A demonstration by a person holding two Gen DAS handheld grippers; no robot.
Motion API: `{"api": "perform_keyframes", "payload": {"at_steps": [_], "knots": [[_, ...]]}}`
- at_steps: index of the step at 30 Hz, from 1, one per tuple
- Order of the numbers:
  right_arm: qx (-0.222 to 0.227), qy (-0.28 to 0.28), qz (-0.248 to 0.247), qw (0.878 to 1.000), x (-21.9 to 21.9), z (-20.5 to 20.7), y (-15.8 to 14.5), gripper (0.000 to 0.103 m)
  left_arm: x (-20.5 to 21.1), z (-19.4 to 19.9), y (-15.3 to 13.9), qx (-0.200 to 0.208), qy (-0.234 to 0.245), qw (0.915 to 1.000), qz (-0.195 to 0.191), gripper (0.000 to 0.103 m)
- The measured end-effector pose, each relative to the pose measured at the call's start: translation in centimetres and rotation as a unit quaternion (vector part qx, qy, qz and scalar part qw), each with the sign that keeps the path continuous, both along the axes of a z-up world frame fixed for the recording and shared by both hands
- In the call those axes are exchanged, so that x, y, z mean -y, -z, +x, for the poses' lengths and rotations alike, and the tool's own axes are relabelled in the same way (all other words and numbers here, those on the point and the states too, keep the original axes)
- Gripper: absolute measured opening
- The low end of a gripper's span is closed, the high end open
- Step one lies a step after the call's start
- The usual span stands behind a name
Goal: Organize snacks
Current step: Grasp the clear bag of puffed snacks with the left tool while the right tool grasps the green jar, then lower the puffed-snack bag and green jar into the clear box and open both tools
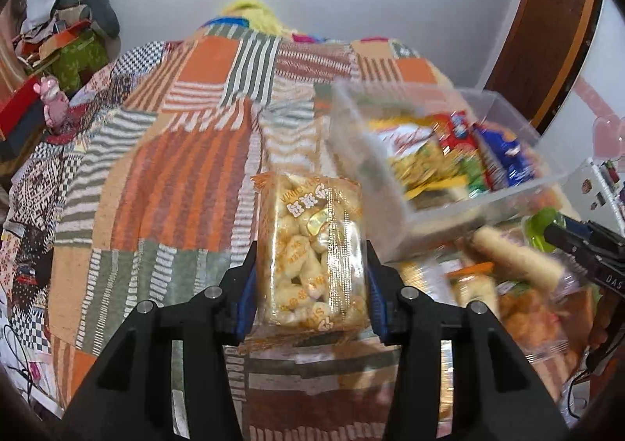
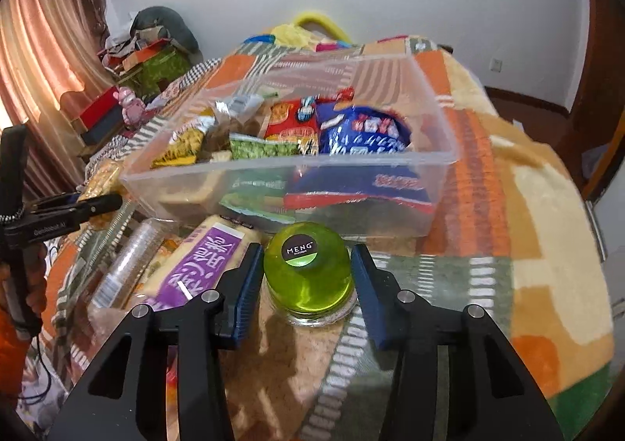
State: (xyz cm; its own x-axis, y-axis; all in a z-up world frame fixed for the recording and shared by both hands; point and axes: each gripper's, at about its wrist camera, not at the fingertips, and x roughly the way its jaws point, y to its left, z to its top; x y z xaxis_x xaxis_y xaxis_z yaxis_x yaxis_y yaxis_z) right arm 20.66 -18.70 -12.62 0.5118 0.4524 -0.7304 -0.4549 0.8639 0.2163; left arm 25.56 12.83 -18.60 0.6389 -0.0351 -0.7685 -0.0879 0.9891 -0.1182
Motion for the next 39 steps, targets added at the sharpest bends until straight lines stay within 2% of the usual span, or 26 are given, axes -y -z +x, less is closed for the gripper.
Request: {"api": "perform_keyframes", "payload": {"at_steps": [7,13,20,29,34,39], "knots": [[0.046,0.016,0.024,0.999,1.9,-0.3,-3.8,0.043,2.7,0.2,-4.3,0.046,0.026,0.9985,-0.014,0.046],[0.076,0.030,0.036,0.996,1.7,1.0,-5.7,0.043,5.4,1.9,-6.0,0.063,0.052,0.9960,-0.037,0.046],[0.075,0.024,0.041,0.996,-0.2,3.4,-5.4,0.043,8.8,5.8,-5.8,0.051,0.077,0.9947,-0.044,0.046],[0.042,0.007,0.029,0.999,-2.5,5.8,-2.5,0.043,10.2,10.3,-3.6,0.021,0.088,0.9952,-0.039,0.046],[0.037,-0.004,0.016,0.999,-3.0,5.7,-2.3,0.044,10.5,10.6,-3.7,0.031,0.088,0.9952,-0.028,0.047],[0.052,-0.001,0.025,0.998,-2.3,4.9,-3.7,0.044,10.2,9.2,-5.0,0.047,0.089,0.9944,-0.030,0.047]]}}
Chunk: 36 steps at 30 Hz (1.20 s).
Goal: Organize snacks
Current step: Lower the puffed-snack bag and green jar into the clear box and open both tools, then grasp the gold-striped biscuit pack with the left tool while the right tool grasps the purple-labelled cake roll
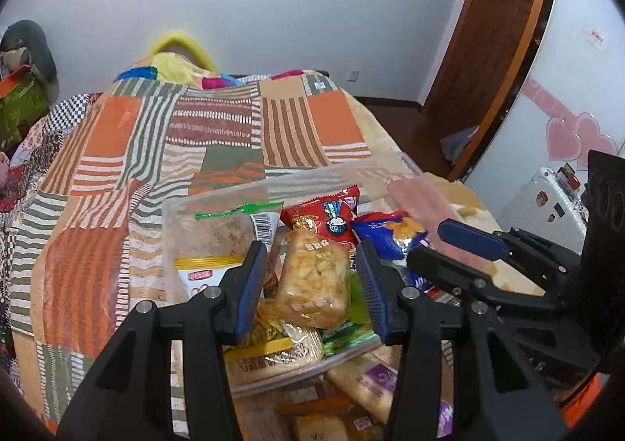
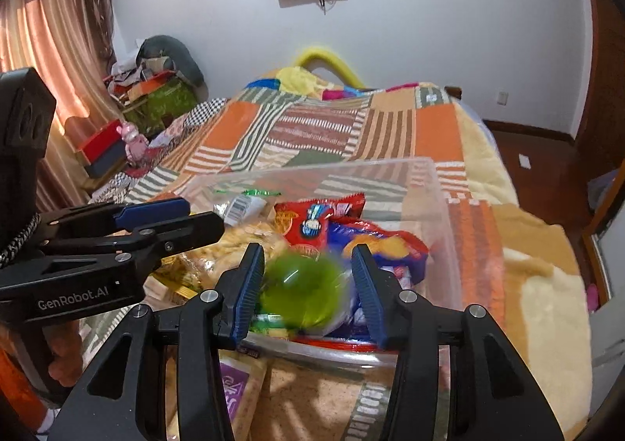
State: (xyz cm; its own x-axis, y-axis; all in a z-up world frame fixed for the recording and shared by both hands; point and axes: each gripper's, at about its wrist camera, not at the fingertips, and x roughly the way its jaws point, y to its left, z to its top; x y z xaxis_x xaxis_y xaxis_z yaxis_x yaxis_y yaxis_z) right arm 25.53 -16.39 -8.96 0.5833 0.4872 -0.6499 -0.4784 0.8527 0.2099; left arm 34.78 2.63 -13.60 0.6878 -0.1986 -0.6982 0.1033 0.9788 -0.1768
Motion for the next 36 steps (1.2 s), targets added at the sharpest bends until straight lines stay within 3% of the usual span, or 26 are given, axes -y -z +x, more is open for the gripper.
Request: {"api": "perform_keyframes", "payload": {"at_steps": [6,12,25,31,36], "knots": [[0.009,-0.008,0.005,1.000,0.9,-2.1,-1.6,0.044,-0.7,-3.1,-1.2,0.014,0.002,0.9999,0.010,0.047],[-0.006,-0.022,0.005,1.000,0.8,-4.0,-1.2,0.044,-1.9,-6.5,-0.5,0.003,0.001,0.9997,0.025,0.047],[-0.077,-0.055,-0.012,0.995,-2.7,-5.0,3.4,0.048,-3.6,-11.2,6.7,-0.085,-0.006,0.9960,0.026,0.047],[-0.096,-0.047,-0.025,0.994,-3.3,-4.4,5.1,0.048,-3.9,-11.7,8.8,-0.103,-0.014,0.9946,0.003,0.047],[-0.101,-0.047,-0.019,0.994,-3.1,-4.7,5.3,0.048,-3.4,-12.0,10.5,-0.111,-0.020,0.9936,0.013,0.047]]}}
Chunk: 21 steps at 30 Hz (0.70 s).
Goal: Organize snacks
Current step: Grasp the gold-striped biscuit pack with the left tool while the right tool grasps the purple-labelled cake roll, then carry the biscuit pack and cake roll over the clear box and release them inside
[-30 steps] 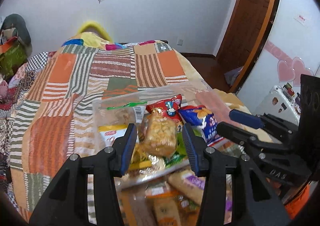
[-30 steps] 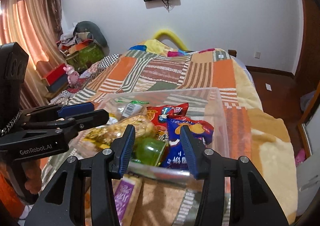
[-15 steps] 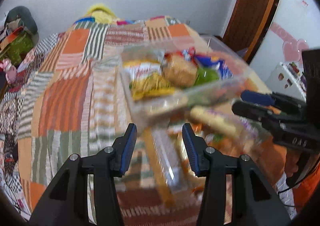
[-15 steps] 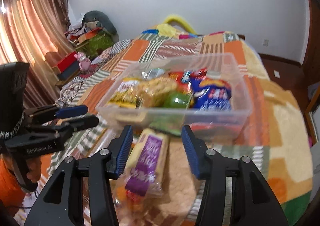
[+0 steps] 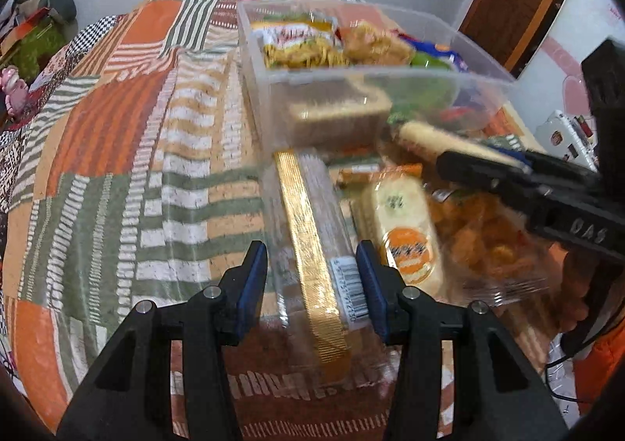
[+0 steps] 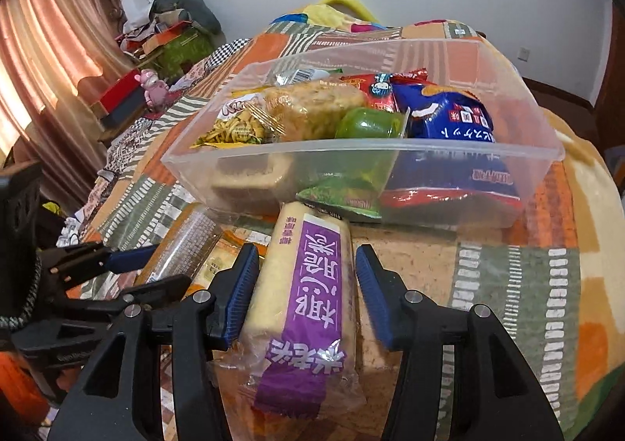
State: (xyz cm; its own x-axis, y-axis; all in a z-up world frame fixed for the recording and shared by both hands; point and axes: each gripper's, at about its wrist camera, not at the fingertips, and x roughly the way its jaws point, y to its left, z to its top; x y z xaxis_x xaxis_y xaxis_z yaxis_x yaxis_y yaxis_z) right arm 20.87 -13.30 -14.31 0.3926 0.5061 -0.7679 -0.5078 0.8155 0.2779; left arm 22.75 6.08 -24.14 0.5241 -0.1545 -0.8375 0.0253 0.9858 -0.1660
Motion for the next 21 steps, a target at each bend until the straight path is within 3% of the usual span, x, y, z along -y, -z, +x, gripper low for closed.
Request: {"api": "perform_keyframes", "payload": {"at_steps": [5,11,21], "knots": [[0.005,0.004,-0.001,1.000,0.3,-0.4,0.0,0.040,0.5,-0.5,0.3,0.017,-0.008,0.9996,0.019,0.043],[0.028,0.005,-0.006,1.000,0.9,-1.6,-0.5,0.040,0.2,-1.1,-0.6,0.025,-0.012,0.9995,0.016,0.036],[0.059,0.015,0.006,0.998,2.8,-3.2,-3.0,0.040,0.4,-3.5,-3.5,0.043,-0.008,0.9990,0.013,0.035]]}}
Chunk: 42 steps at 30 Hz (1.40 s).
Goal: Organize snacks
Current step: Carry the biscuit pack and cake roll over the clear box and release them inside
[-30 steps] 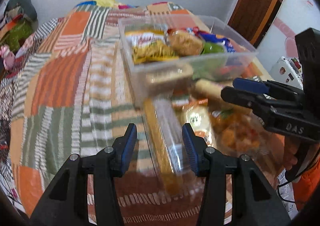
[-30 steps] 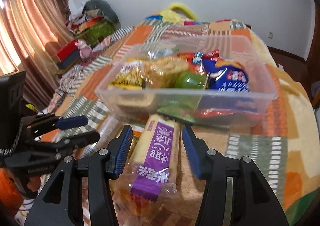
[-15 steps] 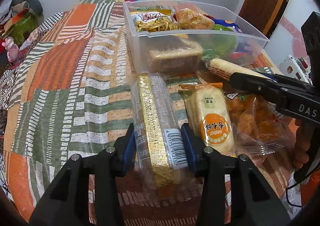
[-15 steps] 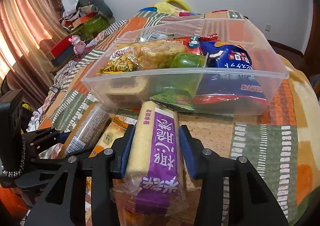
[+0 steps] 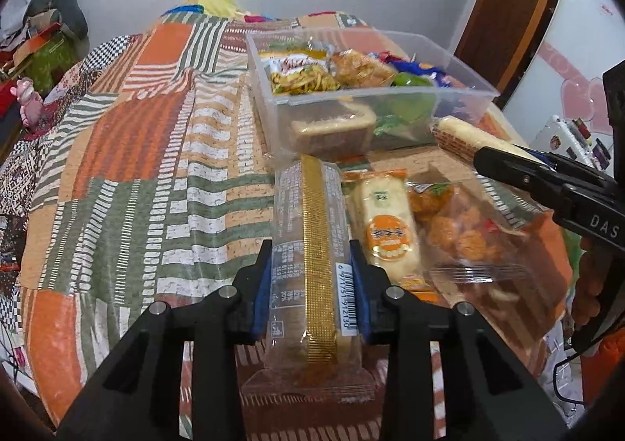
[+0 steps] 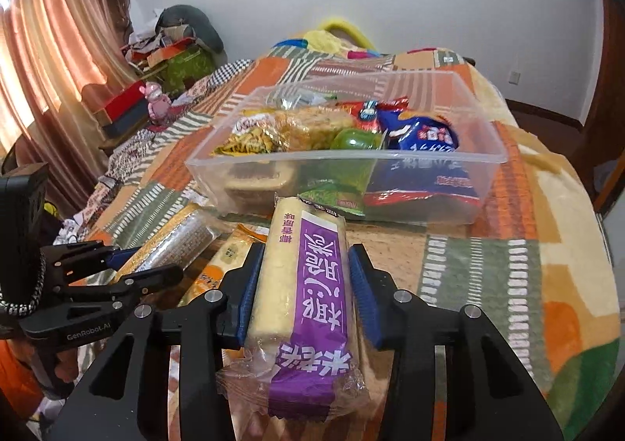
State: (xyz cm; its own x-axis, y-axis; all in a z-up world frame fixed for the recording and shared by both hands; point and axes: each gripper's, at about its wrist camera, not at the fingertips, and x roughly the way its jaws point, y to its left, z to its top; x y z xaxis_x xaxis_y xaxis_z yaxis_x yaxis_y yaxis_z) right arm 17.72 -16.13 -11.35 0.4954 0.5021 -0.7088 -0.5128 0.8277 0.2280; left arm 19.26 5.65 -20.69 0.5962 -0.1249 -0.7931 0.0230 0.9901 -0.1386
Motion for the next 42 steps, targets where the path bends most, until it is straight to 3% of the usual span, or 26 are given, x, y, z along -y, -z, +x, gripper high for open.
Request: {"api": "perform_keyframes", "payload": {"at_steps": [10,19,32,42], "knots": [[0.046,0.028,0.014,0.998,1.8,-0.1,-3.3,0.040,1.0,-0.3,-5.3,0.058,0.003,0.9983,-0.006,0.035],[0.079,0.059,0.020,0.995,3.1,2.0,-5.2,0.040,1.7,3.9,-7.9,0.091,0.004,0.9958,-0.013,0.035],[0.074,0.080,0.007,0.994,2.2,7.7,-4.2,0.040,2.6,12.9,-7.3,0.077,0.008,0.9968,-0.018,0.035],[0.054,0.076,-0.042,0.995,1.4,11.0,-1.8,0.040,2.5,16.6,-5.4,0.058,-0.003,0.9982,-0.015,0.035]]}}
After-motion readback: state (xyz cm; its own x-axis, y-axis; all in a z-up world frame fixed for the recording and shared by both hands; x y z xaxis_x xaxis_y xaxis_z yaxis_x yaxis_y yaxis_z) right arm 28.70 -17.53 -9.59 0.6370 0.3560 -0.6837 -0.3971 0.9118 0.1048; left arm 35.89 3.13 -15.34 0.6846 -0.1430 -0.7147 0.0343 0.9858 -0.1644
